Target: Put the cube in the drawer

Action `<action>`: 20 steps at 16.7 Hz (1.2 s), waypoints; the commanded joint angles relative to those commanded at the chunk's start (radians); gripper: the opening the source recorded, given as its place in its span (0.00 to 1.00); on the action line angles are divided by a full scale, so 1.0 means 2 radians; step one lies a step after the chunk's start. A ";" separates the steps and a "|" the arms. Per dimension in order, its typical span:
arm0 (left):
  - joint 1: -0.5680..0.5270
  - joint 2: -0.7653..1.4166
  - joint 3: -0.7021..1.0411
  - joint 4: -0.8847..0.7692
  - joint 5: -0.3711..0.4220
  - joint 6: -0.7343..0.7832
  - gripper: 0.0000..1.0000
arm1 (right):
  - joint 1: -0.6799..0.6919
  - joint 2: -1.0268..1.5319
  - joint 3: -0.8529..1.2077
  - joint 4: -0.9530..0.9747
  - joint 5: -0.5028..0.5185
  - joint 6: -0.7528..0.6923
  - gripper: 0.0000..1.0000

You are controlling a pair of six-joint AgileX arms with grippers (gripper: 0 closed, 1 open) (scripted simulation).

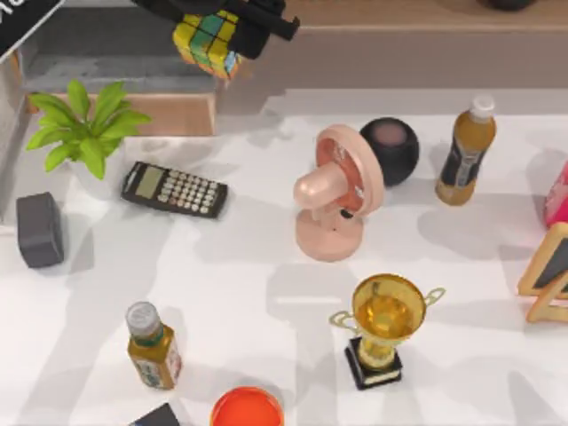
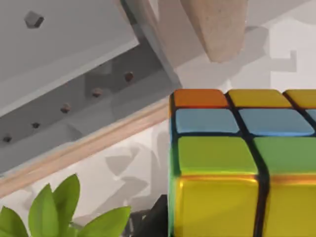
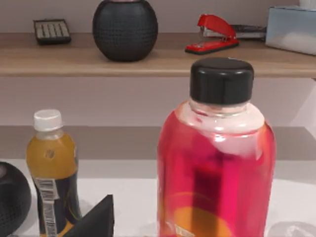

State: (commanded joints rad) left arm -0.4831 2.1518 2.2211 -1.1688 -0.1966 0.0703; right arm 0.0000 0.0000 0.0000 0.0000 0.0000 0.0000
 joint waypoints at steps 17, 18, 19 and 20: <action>0.403 0.251 0.231 -0.200 0.092 0.141 0.00 | 0.000 0.000 0.000 0.000 0.000 0.000 1.00; 0.404 0.259 0.232 -0.199 0.094 0.143 0.00 | 0.000 0.000 0.000 0.000 0.000 0.000 1.00; 0.404 0.264 0.233 -0.198 0.096 0.144 0.00 | 0.000 0.000 0.000 0.000 0.000 0.000 1.00; 0.404 0.264 0.233 -0.198 0.096 0.144 0.00 | 0.000 0.000 0.000 0.000 0.000 0.000 1.00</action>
State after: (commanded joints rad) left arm 0.3246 2.6789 2.6871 -1.5651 -0.0054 0.3582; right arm 0.0000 0.0000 0.0000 0.0000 0.0000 0.0000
